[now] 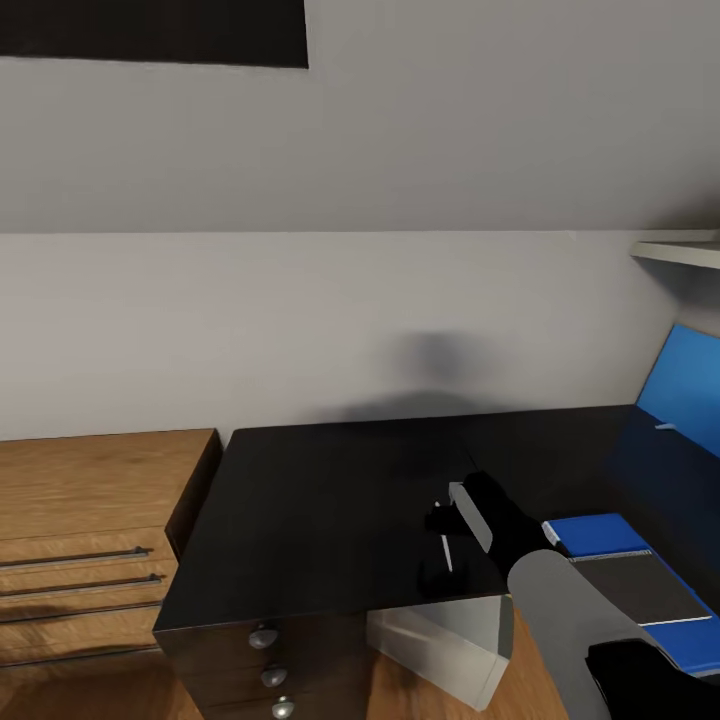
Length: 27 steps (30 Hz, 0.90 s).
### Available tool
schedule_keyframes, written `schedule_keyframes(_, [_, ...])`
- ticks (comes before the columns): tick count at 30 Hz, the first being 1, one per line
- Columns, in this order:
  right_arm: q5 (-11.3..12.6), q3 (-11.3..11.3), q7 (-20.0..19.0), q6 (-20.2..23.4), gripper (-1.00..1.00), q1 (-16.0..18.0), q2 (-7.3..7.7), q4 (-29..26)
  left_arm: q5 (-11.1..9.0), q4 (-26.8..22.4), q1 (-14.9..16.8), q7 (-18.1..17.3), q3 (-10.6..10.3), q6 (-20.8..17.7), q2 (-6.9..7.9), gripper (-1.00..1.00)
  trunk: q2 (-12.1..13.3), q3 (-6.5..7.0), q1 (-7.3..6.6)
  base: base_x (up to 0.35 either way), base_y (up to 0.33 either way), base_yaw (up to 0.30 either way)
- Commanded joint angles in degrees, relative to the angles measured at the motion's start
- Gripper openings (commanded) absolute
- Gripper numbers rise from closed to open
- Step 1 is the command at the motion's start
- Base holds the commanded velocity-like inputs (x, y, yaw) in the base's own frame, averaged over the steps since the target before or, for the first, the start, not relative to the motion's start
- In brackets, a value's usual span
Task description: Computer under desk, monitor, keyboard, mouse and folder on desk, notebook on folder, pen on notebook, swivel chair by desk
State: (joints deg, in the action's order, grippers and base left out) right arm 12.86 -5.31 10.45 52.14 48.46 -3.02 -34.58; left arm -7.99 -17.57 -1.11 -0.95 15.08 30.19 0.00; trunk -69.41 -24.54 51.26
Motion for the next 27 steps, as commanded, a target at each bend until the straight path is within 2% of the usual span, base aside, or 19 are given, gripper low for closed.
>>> schedule_keyframes(1, [0.6,-0.2,0.5,0.2,1.0,0.0,0.03,0.0,-0.5,-0.1,0.0,-0.1,-0.1,0.0,0.0,1.0,0.0,-0.05,0.0,-0.001,0.002,0.0])
schedule_keyframes(9, [0.6,-0.2,0.5,0.2,1.0,0.0,0.03,0.0,-0.5,-0.1,0.0,-0.1,-0.1,0.0,0.0,1.0,-3.2,-1.49,1.76,0.0,0.0,0.0])
schedule_keyframes(18, [0.6,-0.2,0.5,0.2,1.0,0.0,0.04,0.0,-0.5,-0.1,0.0,-0.1,-0.1,0.0,0.0,1.0,-3.2,-1.49,1.76,0.0,0.0,0.0])
schedule_keyframes(27, [0.6,-0.2,0.5,0.2,1.0,0.1,0.04,0.0,-0.5,-0.1,0.0,-0.1,-0.1,0.0,0.0,1.0,-6.5,-2.92,3.52,0.0,0.0,0.0])
